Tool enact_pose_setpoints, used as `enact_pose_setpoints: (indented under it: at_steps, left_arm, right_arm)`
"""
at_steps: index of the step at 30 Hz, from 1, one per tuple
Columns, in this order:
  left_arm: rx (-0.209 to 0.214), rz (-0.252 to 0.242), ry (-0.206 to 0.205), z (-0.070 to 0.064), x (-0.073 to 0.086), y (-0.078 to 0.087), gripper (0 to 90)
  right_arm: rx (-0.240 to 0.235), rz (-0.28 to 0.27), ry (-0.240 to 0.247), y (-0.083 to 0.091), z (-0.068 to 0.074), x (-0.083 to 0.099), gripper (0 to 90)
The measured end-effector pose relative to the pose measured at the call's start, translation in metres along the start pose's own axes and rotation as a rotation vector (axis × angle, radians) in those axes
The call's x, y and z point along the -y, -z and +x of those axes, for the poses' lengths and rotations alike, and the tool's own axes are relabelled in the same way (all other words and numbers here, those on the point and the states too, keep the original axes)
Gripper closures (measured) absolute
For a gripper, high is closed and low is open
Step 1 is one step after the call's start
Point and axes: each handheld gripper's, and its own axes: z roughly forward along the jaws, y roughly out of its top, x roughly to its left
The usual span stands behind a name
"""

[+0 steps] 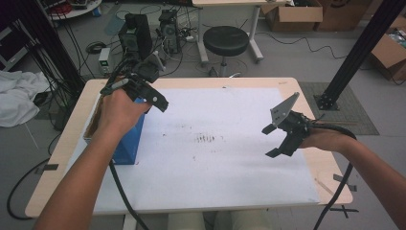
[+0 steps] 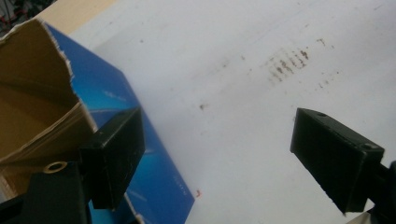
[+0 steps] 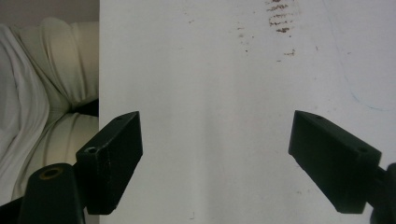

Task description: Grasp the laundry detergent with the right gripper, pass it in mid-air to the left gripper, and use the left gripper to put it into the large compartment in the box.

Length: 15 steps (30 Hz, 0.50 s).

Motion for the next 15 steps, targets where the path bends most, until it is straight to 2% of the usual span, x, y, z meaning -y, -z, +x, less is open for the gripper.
enact_pose_setpoints:
  at_steps: [9, 15]
  left_arm:
    - [0.025, 0.016, -0.082, -0.022, -0.016, -0.014, 18.6]
    - [0.032, 0.018, -0.116, -0.034, -0.023, -0.022, 18.8]
  right_arm:
    - [0.001, 0.002, -0.005, -0.001, -0.003, -0.001, 17.4]
    - [-0.002, 0.002, -0.007, -0.003, -0.005, -0.002, 17.3]
